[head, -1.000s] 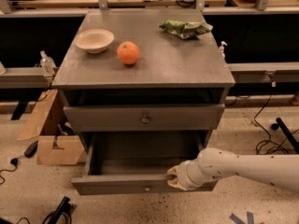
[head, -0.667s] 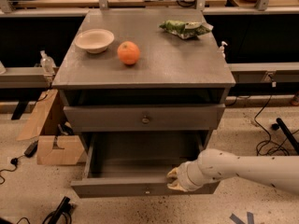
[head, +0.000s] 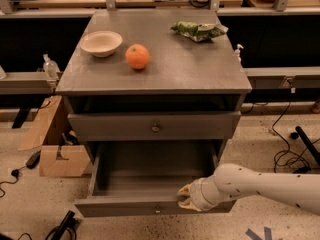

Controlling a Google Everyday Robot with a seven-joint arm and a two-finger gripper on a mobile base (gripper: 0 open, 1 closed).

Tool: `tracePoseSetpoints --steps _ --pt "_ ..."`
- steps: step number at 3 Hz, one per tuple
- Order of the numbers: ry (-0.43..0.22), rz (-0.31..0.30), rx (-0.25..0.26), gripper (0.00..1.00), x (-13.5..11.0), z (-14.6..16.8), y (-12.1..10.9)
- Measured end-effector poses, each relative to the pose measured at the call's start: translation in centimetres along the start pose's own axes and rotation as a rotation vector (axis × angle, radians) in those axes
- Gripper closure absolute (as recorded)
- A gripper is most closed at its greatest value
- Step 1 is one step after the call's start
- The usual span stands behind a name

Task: Open middle drawer

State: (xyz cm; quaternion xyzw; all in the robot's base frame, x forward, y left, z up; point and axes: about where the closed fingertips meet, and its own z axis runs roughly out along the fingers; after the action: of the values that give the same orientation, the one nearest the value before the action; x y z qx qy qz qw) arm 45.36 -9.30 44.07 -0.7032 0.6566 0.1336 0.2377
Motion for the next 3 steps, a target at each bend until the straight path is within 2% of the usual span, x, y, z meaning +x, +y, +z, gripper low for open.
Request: tracePoseSetpoints --steps 1,2,3 --pt "-0.024 -0.021 -0.019 1.00 -0.60 -0.21 1.19" --pt "-0.024 -0.021 -0.019 1.00 -0.60 -0.21 1.19" --pt "-0.036 -0.054 -0.033 0.97 -1.20 -0.45 1.73"
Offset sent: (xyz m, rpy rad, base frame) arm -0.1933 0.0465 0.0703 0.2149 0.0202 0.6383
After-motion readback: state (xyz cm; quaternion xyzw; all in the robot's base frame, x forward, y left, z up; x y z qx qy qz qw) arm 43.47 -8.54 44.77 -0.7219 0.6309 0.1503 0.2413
